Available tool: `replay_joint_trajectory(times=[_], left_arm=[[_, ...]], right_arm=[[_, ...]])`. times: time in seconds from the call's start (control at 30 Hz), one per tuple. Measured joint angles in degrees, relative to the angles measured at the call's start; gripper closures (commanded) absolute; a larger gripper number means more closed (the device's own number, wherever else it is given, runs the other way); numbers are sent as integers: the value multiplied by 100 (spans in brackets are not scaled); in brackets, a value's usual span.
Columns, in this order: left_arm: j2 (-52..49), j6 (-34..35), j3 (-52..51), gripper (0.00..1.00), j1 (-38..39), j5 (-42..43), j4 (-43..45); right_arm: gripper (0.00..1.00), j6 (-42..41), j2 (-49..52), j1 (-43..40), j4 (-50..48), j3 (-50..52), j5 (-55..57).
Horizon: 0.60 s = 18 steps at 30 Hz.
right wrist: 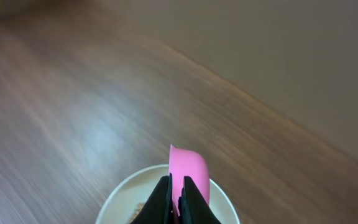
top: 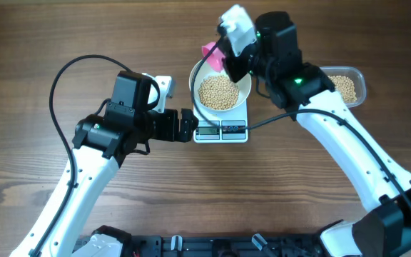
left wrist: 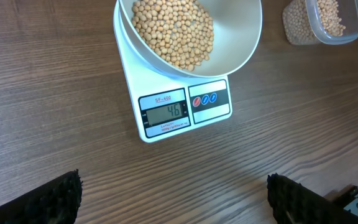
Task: Scoop item into bowl and weigh 150g on scale
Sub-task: 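Raise the emptied pink scoop and move it right away from the bowl, then lower the pink scoop back into the soybean tub with the right gripper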
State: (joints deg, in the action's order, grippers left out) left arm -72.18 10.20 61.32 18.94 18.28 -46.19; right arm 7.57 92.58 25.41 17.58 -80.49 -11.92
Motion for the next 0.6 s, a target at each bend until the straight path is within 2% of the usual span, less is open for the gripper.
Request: replay_joint_trajectory(times=[0.17, 0.37, 0.6], left_arm=[[0, -2, 0, 0, 0, 0, 0], [0, -2, 0, 0, 0, 0, 0], [0, -2, 0, 0, 0, 0, 0]], right_arm=[[96, -1471, -238, -487, -96, 0, -7], [96, -2879, -546, -1829, -87, 0, -780], [96, -3794, -549, -3062, 435, 0, -1915]])
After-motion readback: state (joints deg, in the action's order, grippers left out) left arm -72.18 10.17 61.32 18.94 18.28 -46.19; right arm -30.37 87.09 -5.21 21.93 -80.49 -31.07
